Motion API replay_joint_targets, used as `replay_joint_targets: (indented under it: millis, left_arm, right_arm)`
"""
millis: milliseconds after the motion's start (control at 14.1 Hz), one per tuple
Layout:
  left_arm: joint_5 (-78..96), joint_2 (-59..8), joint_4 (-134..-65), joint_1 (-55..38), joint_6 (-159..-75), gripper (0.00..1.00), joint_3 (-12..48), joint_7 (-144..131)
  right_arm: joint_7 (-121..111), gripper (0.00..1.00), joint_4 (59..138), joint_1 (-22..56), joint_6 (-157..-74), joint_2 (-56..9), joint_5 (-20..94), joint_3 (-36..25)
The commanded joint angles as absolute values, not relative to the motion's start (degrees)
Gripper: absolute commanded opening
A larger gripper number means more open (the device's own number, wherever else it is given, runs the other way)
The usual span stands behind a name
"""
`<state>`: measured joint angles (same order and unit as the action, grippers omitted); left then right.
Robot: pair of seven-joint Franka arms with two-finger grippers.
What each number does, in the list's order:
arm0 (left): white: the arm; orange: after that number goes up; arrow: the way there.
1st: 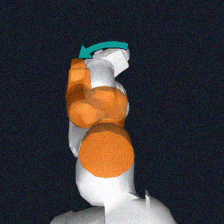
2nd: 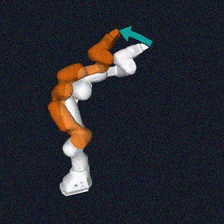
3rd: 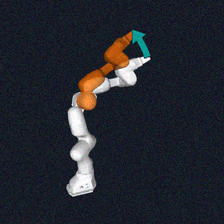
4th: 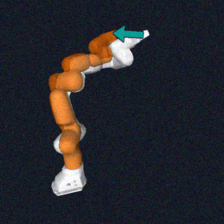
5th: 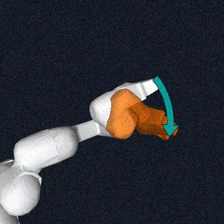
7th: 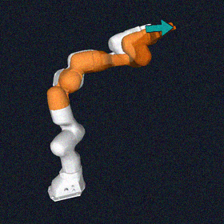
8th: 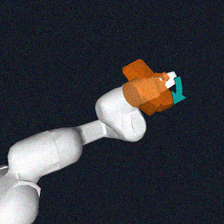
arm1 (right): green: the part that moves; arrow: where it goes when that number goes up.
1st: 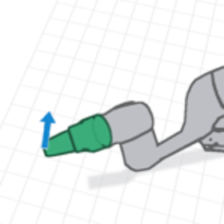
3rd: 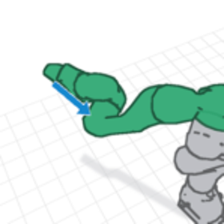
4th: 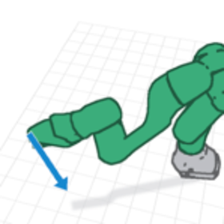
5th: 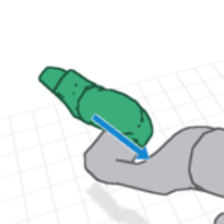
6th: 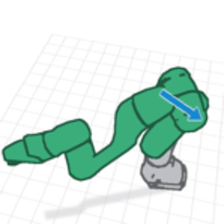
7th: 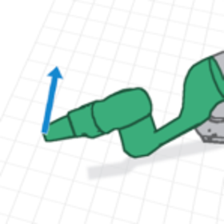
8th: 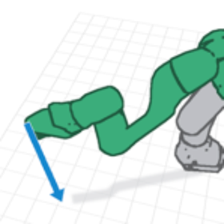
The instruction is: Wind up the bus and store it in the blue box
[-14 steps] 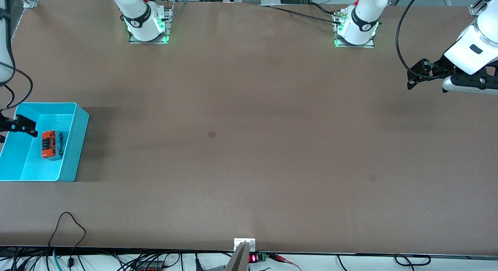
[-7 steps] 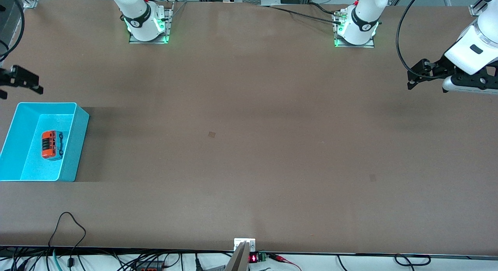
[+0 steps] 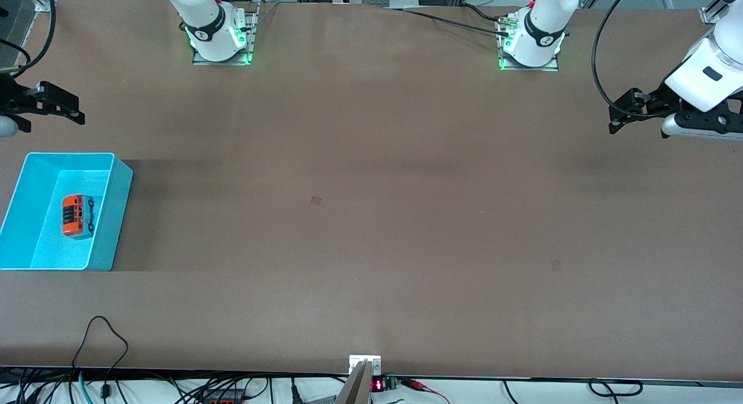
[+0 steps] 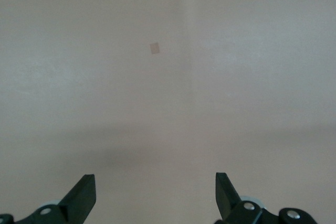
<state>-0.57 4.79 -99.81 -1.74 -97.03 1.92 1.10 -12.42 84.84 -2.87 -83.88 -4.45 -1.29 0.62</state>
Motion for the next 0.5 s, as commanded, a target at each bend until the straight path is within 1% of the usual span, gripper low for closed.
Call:
replay_joint_targets:
  millis: [0, 427]
  left_arm:
    - [0.4, 4.0, -98.3, -1.7, -96.9, 1.00, 2.0, 0.7]
    - [0.4, 4.0, -98.3, -1.7, -96.9, 1.00, 2.0, 0.7]
  right_arm:
    - [-9.9, 1.00, 84.6, -1.8, -82.7, -4.6, -1.4, -0.2]
    - [-9.7, 1.00, 85.4, -1.9, -82.7, -4.6, -1.5, -0.2]
